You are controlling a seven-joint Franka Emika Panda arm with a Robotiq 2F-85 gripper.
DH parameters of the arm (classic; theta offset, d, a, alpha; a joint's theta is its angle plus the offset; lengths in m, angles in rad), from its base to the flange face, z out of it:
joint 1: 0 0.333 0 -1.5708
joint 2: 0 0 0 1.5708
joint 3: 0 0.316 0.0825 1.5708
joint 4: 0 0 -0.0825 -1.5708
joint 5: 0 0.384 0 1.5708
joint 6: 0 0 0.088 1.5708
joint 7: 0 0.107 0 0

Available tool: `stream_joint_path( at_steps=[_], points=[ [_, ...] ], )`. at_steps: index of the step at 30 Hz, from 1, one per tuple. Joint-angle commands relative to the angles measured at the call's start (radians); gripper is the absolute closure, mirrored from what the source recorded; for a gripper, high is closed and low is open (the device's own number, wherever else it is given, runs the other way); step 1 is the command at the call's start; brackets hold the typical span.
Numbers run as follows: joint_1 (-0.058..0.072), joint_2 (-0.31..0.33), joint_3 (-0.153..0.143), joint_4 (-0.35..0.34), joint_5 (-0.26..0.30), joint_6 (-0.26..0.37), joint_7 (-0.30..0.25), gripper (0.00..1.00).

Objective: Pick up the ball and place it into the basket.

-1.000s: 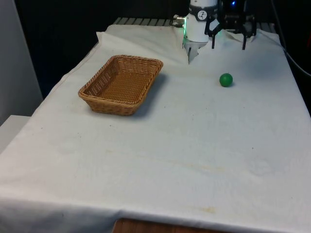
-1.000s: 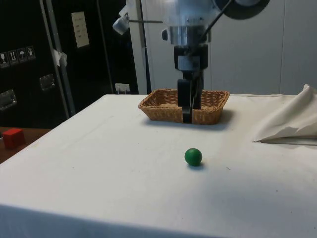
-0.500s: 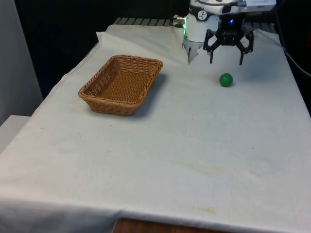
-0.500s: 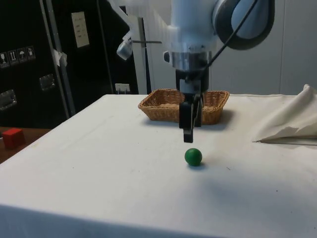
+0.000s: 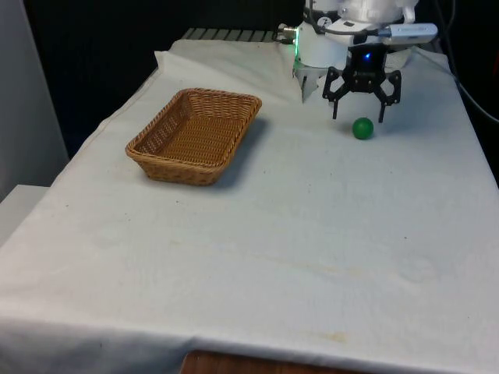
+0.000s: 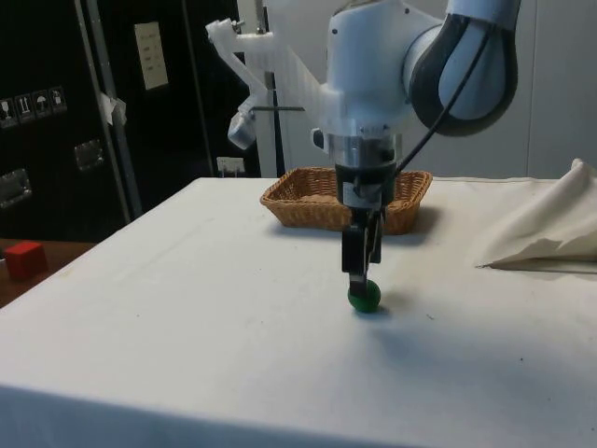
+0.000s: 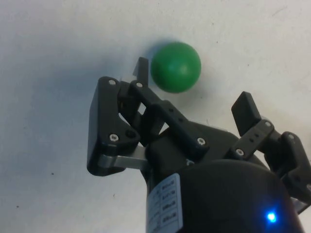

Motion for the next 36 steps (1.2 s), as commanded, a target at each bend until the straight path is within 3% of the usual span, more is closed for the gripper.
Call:
stream_joint_path(
  at_steps=[1,2,3,4,13,14,15,21,22,23,28,29,30,31,33,34,36],
  points=[
    [-0.005,0.006,0.021,-0.006,0.034,0.019,-0.014,0.00],
    [-0.006,0.013,0.022,-0.005,0.035,0.025,-0.014,0.00],
    [0.000,0.015,0.001,0.001,0.000,0.014,0.000,0.00],
    [-0.007,0.019,0.024,-0.005,0.035,0.031,-0.014,0.00],
    [-0.011,0.059,0.027,-0.001,0.028,0.065,-0.011,0.00],
    [0.000,0.065,0.001,0.005,0.000,0.057,0.000,0.00],
    [-0.011,0.062,0.026,0.000,0.027,0.066,-0.011,0.00],
    [-0.011,0.066,0.026,0.000,0.026,0.067,-0.011,0.00],
    [0.000,0.069,0.001,0.006,0.000,0.057,0.000,0.00],
    [-0.011,0.066,0.026,0.000,0.026,0.067,-0.011,0.00],
    [-0.012,0.071,0.029,0.001,0.028,0.071,-0.011,0.00],
    [0.000,0.075,0.003,0.006,0.000,0.058,0.000,0.00],
    [-0.012,0.074,0.029,0.001,0.027,0.072,-0.010,0.00],
    [-0.012,0.075,0.029,0.001,0.027,0.073,-0.010,0.02],
    [-0.012,0.076,0.030,0.001,0.027,0.074,-0.010,0.17],
    [-0.013,0.077,0.030,0.002,0.027,0.074,-0.010,0.37],
    [-0.013,0.078,0.030,0.002,0.027,0.075,-0.010,0.57]
  ],
)
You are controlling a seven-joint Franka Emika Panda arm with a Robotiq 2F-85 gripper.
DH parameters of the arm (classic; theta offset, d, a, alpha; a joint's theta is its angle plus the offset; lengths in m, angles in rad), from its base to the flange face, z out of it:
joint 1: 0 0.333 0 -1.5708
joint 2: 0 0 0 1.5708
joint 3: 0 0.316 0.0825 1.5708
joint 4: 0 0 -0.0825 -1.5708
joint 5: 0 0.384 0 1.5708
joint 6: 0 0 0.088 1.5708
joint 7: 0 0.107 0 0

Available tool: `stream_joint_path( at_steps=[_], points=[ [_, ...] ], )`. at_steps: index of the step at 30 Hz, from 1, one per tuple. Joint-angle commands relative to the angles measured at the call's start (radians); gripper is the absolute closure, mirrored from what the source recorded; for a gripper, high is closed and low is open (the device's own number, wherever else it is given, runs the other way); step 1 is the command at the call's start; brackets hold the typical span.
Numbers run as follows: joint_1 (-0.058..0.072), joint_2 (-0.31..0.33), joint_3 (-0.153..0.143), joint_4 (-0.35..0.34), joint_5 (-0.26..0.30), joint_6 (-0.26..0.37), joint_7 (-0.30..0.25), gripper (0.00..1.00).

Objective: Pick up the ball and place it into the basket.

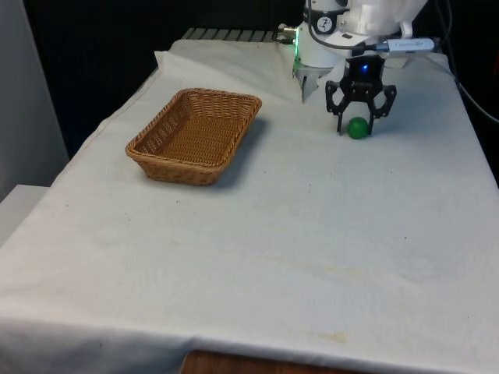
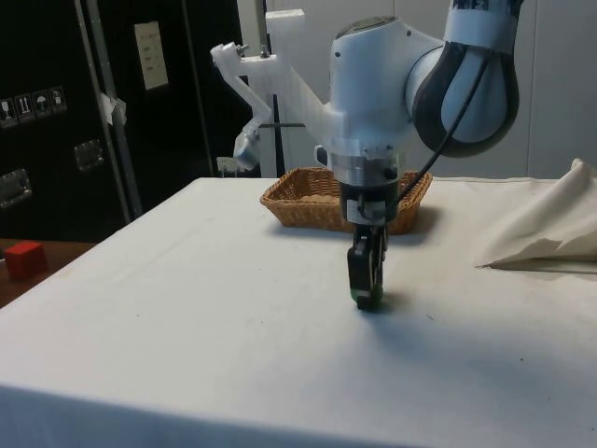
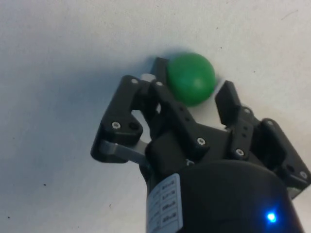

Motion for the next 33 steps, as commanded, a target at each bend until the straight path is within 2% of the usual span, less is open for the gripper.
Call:
stream_joint_path(
  at_steps=[1,3,4,5,6,12,13,14,17,21,22,29,30,33],
  points=[
    [-0.013,-0.002,0.026,-0.005,0.027,0.015,-0.010,0.67],
    [-0.013,-0.002,0.026,-0.005,0.027,0.015,-0.010,0.85],
    [0.000,0.000,0.000,0.000,0.000,0.000,0.000,0.94],
    [-0.013,-0.002,0.026,-0.005,0.027,0.015,-0.010,0.94],
    [-0.013,-0.002,0.026,-0.005,0.027,0.016,-0.010,1.00],
    [-0.011,-0.004,0.023,-0.006,0.024,0.013,-0.009,1.00],
    [0.000,0.000,0.000,0.000,0.000,0.000,0.000,1.00],
    [-0.009,-0.015,0.018,-0.007,0.019,0.002,-0.007,1.00],
    [-0.001,-0.050,0.003,-0.011,0.005,-0.024,-0.002,1.00],
    [0.001,-0.089,-0.004,-0.014,-0.005,-0.058,0.002,1.00],
    [0.000,-0.080,-0.001,-0.011,0.000,-0.047,0.000,1.00],
    [-0.002,-0.181,-0.006,-0.012,-0.016,-0.152,0.005,1.00],
    [0.000,-0.173,-0.002,-0.013,-0.001,-0.142,-0.003,1.00],
    [-0.005,-0.222,-0.006,-0.008,-0.021,-0.199,0.008,1.00]
  ],
)
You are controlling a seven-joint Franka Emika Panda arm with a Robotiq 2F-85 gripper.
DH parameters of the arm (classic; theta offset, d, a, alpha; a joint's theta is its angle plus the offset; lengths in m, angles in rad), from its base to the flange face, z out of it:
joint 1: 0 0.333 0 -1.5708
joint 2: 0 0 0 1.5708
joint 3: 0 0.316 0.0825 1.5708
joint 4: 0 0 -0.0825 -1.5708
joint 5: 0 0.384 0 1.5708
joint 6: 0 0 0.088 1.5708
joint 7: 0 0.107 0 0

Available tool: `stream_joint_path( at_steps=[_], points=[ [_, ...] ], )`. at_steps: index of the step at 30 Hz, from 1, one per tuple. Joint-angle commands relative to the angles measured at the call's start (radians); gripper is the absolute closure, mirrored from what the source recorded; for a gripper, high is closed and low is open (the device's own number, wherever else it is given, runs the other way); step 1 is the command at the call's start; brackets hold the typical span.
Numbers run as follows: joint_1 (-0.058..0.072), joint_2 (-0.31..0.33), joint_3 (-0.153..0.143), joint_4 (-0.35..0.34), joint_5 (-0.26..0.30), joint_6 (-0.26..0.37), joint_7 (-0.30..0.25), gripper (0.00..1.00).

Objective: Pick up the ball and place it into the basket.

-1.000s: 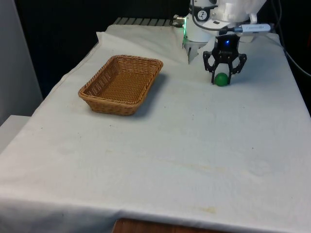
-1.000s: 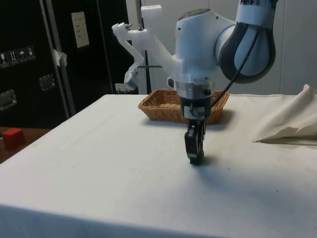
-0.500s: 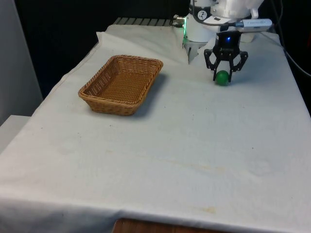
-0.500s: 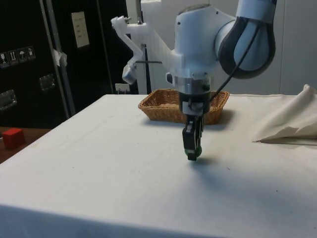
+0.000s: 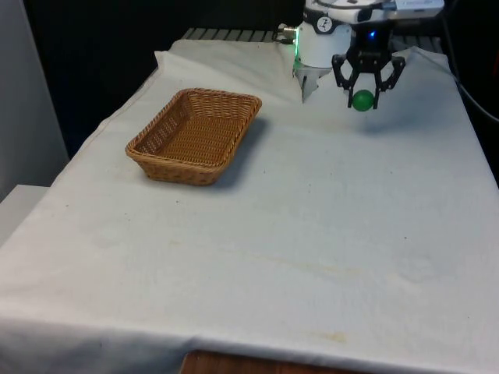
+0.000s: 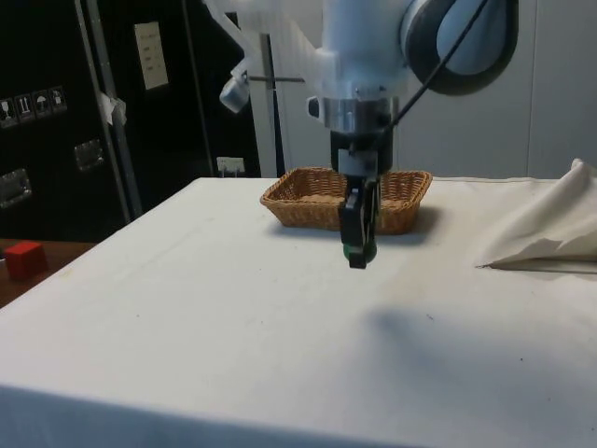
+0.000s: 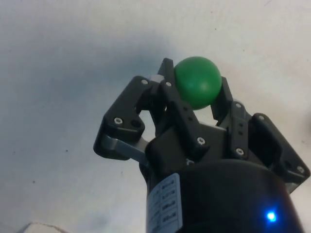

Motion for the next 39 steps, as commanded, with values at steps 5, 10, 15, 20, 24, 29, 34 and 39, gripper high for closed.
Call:
stream_joint_path(
  at_steps=[5,10,15,20,24,29,34,39],
  points=[
    [-0.001,-0.042,-0.001,0.006,-0.001,-0.048,0.000,1.00],
    [-0.011,-0.102,0.001,0.022,-0.029,-0.129,0.017,1.00],
    [-0.004,-0.144,-0.001,0.030,-0.011,-0.175,0.001,1.00],
    [-0.012,-0.184,0.004,0.046,-0.037,-0.236,0.017,1.00],
    [-0.013,-0.218,0.005,0.065,-0.041,-0.290,0.018,1.00],
    [-0.013,-0.237,0.004,0.083,-0.045,-0.327,0.016,1.00],
    [-0.010,-0.247,-0.003,0.103,-0.042,-0.352,0.003,1.00],
    [-0.022,-0.249,-0.018,0.141,-0.076,-0.396,-0.003,1.00]
  ],
)
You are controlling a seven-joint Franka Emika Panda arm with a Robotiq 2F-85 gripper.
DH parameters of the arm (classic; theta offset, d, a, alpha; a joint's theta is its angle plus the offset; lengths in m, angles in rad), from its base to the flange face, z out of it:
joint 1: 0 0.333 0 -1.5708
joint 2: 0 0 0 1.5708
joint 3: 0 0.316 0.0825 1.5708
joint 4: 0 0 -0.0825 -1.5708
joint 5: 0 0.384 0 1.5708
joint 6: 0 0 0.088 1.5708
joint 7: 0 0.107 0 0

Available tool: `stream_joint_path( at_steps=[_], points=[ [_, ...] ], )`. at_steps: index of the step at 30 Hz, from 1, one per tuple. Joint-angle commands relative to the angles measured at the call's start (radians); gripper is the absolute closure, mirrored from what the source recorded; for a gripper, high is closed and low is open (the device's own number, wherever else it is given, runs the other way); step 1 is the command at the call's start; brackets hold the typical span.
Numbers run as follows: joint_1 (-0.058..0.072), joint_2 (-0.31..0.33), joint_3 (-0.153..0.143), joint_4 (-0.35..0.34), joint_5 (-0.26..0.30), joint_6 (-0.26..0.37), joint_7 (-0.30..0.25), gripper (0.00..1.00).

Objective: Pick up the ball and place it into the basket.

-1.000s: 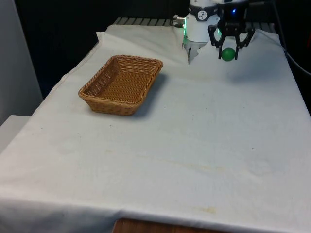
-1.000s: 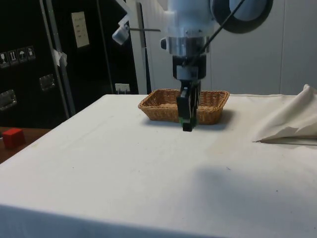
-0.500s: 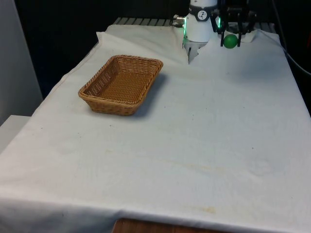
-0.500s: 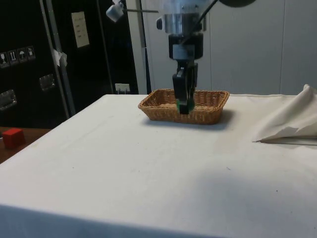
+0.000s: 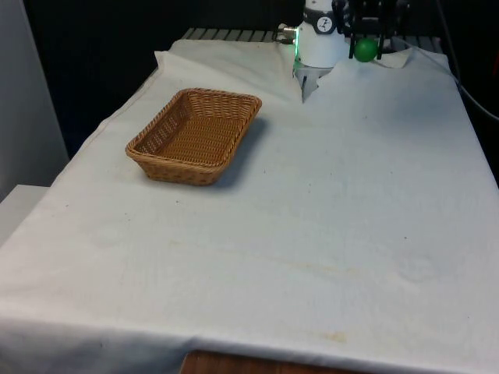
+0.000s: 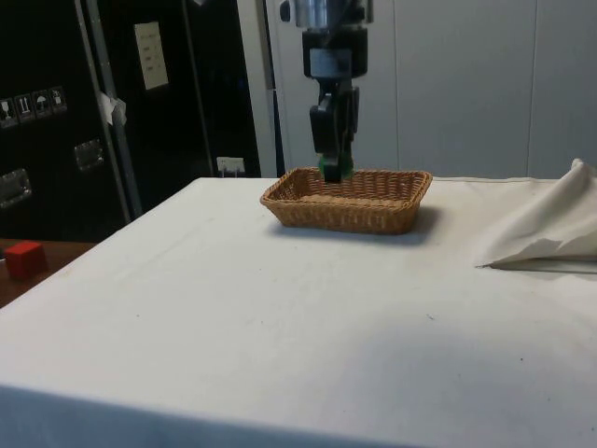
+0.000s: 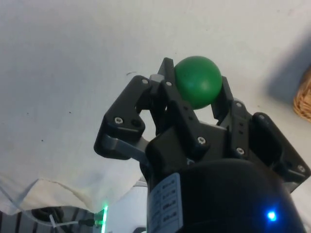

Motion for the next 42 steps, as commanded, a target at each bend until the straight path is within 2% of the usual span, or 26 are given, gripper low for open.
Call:
stream_joint_path(
  at_steps=[1,2,3,5,10,11,13,20,21,22,28,30,32,37,38,42],
  points=[
    [-0.007,0.000,-0.005,0.011,-0.013,-0.014,-0.006,1.00],
    [-0.008,0.001,-0.010,0.017,-0.016,-0.017,-0.011,1.00],
    [-0.002,0.000,-0.009,0.011,-0.009,-0.007,-0.006,1.00],
    [-0.009,0.004,-0.021,0.028,-0.024,-0.024,-0.020,1.00],
    [-0.009,0.018,-0.056,0.056,-0.038,-0.036,-0.053,1.00],
    [-0.004,0.012,-0.057,0.050,-0.033,-0.028,-0.051,1.00],
    [-0.010,0.025,-0.070,0.065,-0.042,-0.036,-0.067,1.00],
    [-0.009,0.062,-0.125,0.101,-0.041,-0.028,-0.131,1.00],
    [-0.005,0.054,-0.120,0.094,-0.037,-0.029,-0.122,1.00],
    [-0.008,0.073,-0.139,0.109,-0.038,-0.024,-0.147,1.00],
    [-0.007,0.118,-0.183,0.143,-0.033,-0.013,-0.193,1.00],
    [-0.005,0.119,-0.186,0.145,-0.037,-0.018,-0.190,1.00],
    [-0.008,0.148,-0.208,0.163,-0.030,-0.006,-0.219,1.00],
    [-0.007,0.190,-0.244,0.176,-0.022,0.025,-0.253,1.00],
    [-0.005,0.186,-0.242,0.176,-0.034,0.018,-0.240,1.00],
    [-0.007,0.220,-0.267,0.179,-0.015,0.051,-0.272,1.00]
  ],
)
